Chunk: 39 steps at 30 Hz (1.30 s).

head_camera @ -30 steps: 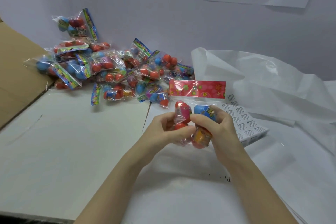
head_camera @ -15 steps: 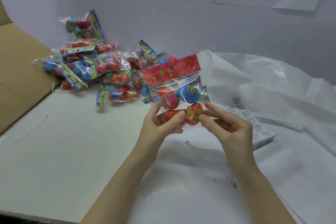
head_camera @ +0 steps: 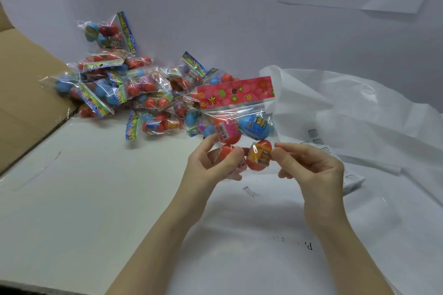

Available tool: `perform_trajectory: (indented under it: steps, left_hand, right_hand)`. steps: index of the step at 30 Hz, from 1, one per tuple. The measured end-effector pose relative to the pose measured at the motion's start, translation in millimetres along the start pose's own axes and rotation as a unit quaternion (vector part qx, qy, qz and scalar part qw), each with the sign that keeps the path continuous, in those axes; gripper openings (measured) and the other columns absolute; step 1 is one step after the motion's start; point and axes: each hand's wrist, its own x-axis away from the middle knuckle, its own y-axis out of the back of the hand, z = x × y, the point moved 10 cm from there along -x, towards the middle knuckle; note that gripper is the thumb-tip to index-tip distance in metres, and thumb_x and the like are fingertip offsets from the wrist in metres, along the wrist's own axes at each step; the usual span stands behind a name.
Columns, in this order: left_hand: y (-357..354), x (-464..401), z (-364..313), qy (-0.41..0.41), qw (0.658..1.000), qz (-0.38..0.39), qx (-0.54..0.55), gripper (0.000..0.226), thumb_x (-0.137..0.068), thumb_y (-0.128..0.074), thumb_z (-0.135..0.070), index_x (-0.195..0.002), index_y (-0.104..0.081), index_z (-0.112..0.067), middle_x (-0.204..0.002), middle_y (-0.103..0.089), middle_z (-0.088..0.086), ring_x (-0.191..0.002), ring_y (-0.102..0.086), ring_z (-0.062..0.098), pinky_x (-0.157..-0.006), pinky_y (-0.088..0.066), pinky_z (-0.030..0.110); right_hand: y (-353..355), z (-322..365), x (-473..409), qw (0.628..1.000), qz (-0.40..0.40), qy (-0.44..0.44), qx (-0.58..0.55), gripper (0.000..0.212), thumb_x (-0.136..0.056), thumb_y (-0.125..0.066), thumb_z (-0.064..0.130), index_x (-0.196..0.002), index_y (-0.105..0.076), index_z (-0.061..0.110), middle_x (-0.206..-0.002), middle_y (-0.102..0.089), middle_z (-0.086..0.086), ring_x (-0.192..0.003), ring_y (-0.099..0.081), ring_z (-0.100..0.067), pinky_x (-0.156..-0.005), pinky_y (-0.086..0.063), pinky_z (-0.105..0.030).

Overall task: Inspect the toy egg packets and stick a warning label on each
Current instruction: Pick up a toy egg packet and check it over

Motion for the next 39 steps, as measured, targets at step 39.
perform_trajectory:
  steps: [39]
  left_hand:
    - [-7.0, 3.7, 34.5, 0.129, 0.946, -0.05, 0.292, 0.013, -0.064, -0.067, -0.009, -0.075, -0.073, -0.004, -0.075, -0.072, 0.012, -0.069, -0.07, 0.017, -0.064, -0.058, 0.024]
  right_hand:
    - [-30.9, 17.2, 24.6, 0.938, 0.015, 0.26, 0.228, 0.024, -0.067, -0.075, 0.001, -0.085, -0.073, 0.016, -0.091, -0.063, 0.015, -0.082, -0.06, -0.001, -0.076, -0.043, -0.006]
